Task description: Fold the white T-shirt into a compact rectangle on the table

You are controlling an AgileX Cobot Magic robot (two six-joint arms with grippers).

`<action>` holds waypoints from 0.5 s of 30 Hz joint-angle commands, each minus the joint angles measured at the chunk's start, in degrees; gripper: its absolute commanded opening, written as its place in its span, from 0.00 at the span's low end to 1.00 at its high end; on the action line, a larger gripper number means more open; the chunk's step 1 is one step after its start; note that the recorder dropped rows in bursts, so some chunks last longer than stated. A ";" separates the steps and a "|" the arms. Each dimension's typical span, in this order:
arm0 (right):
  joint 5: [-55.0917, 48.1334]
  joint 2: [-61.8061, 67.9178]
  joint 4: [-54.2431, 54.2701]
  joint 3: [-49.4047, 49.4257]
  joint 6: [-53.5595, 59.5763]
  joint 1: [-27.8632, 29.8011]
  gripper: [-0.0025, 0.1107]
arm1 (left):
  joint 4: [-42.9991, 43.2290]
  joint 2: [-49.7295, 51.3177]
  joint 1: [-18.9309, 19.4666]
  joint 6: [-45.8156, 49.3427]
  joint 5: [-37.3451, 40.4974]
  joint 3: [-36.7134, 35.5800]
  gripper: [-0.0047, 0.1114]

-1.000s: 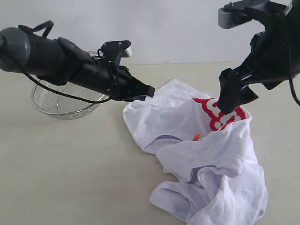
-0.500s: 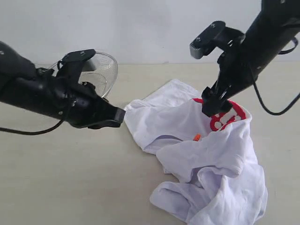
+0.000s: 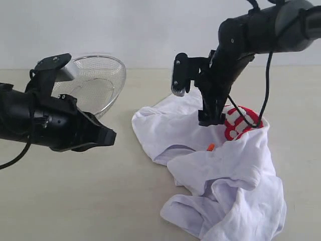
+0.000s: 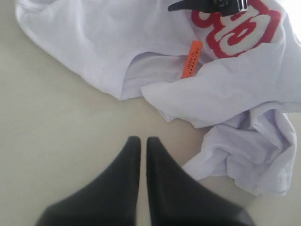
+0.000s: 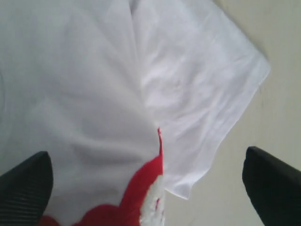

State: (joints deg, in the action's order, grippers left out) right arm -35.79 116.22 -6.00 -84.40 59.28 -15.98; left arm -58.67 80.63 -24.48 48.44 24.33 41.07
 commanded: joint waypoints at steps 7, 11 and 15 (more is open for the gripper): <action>-0.95 3.24 -5.94 -1.86 -0.35 0.04 0.95 | -0.43 -0.67 -0.24 2.12 -8.50 -0.30 0.08; -1.15 3.24 -1.14 -1.86 -0.94 0.04 0.95 | -0.77 -0.56 -0.24 2.12 -9.87 -0.30 0.08; -0.85 3.24 2.00 -1.86 -0.94 0.04 0.95 | -0.80 -0.56 -0.24 2.12 -9.66 -0.30 0.08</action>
State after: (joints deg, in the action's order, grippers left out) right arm -37.01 119.73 -6.36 -85.94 58.46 -15.98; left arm -58.89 80.54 -24.48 50.21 15.07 40.88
